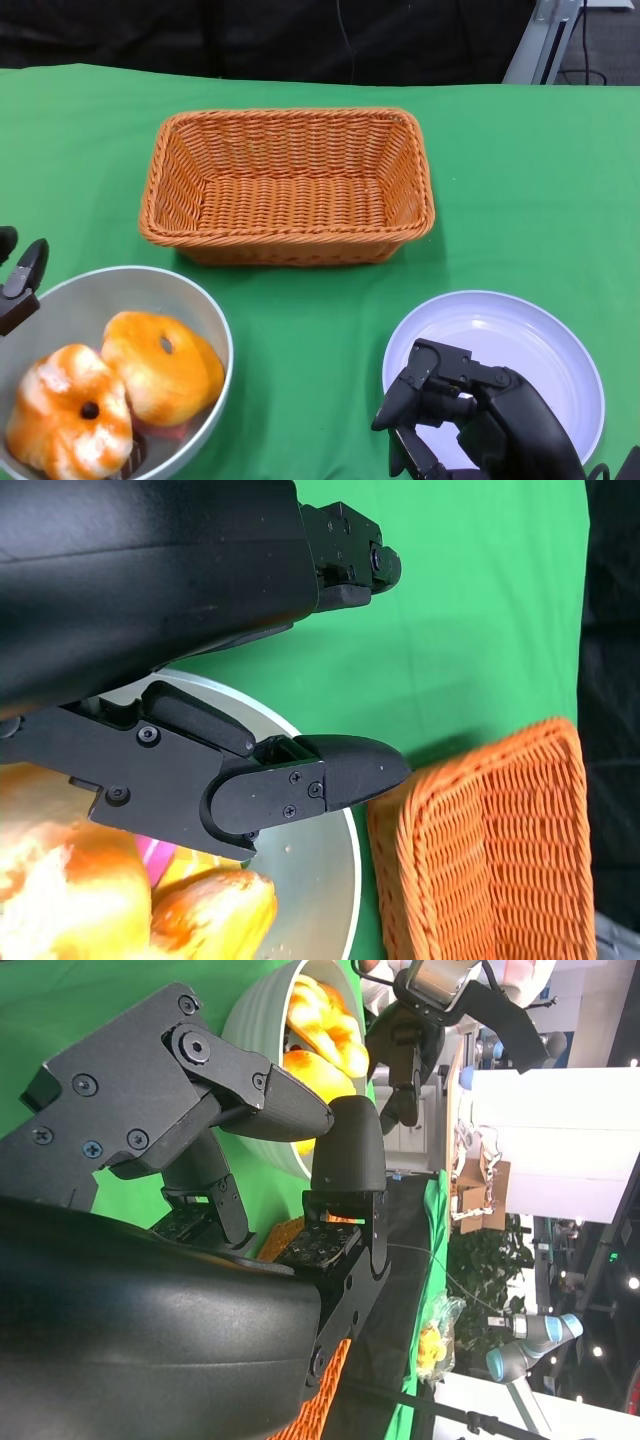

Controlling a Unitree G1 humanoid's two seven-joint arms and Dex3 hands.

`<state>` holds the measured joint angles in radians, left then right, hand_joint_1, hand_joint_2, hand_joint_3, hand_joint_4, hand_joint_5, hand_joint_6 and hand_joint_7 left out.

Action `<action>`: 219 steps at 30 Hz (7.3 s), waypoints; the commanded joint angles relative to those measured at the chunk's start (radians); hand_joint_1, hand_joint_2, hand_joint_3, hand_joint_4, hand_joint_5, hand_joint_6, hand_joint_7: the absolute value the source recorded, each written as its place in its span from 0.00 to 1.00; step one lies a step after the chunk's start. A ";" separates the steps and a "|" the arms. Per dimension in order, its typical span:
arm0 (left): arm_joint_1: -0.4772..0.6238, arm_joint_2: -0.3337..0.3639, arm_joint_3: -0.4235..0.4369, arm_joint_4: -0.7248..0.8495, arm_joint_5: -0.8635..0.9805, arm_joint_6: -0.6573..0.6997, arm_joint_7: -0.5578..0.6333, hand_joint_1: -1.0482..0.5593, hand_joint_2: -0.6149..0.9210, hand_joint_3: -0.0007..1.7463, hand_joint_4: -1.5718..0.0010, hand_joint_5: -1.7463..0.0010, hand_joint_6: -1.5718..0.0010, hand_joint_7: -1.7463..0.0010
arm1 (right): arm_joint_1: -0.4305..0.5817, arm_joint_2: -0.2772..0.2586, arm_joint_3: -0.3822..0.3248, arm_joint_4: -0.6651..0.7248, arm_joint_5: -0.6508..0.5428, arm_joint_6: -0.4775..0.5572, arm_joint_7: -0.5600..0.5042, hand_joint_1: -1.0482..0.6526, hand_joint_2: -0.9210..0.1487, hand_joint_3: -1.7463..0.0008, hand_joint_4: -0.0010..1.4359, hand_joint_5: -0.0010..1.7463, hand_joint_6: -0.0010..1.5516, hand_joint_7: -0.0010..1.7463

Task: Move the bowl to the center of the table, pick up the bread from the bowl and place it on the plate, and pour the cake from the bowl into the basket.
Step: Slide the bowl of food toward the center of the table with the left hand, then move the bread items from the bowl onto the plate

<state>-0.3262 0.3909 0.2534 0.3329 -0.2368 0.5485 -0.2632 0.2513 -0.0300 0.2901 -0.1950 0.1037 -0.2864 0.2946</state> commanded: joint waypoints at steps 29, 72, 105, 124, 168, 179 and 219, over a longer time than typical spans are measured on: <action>0.024 -0.046 0.027 -0.110 -0.090 0.179 0.016 0.20 1.00 0.38 1.00 1.00 1.00 1.00 | 0.003 -0.003 -0.003 0.002 -0.002 -0.034 0.003 0.44 0.35 0.44 0.53 0.94 0.49 0.78; 0.004 -0.235 0.010 -0.190 -0.083 0.265 0.206 0.20 1.00 0.43 1.00 1.00 1.00 1.00 | 0.005 -0.017 -0.007 0.017 -0.012 -0.072 0.007 0.45 0.37 0.42 0.53 0.97 0.49 0.80; -0.002 -0.276 -0.006 -0.184 -0.069 0.220 0.220 0.21 1.00 0.42 1.00 1.00 1.00 1.00 | 0.006 -0.015 -0.004 0.012 -0.034 -0.071 0.003 0.44 0.38 0.42 0.54 0.98 0.50 0.80; 0.002 -0.296 -0.021 -0.188 -0.093 0.202 0.190 0.19 1.00 0.40 1.00 1.00 1.00 1.00 | 0.005 -0.016 -0.003 0.014 -0.037 -0.076 0.005 0.44 0.38 0.42 0.54 0.98 0.50 0.80; 0.009 -0.223 -0.046 -0.092 0.020 -0.126 0.134 0.21 1.00 0.39 0.99 1.00 1.00 1.00 | 0.010 -0.024 -0.010 0.018 -0.042 -0.086 0.004 0.45 0.36 0.44 0.53 0.98 0.50 0.79; 0.090 -0.272 -0.019 -0.147 0.020 -0.345 0.144 0.33 1.00 0.28 0.75 0.90 0.78 0.95 | 0.021 -0.035 -0.019 0.006 -0.025 -0.082 0.013 0.45 0.36 0.44 0.53 0.97 0.49 0.78; 0.121 -0.162 0.017 0.204 0.024 -1.170 -0.107 0.61 0.89 0.41 0.51 0.15 0.48 0.30 | 0.067 -0.134 -0.102 -0.285 -0.208 0.129 -0.042 0.40 0.04 0.90 0.45 0.67 0.44 0.46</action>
<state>-0.1921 0.2055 0.2682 0.5255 -0.2111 -0.6197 -0.3751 0.3167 -0.1495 0.1887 -0.4317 -0.0639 -0.1966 0.2680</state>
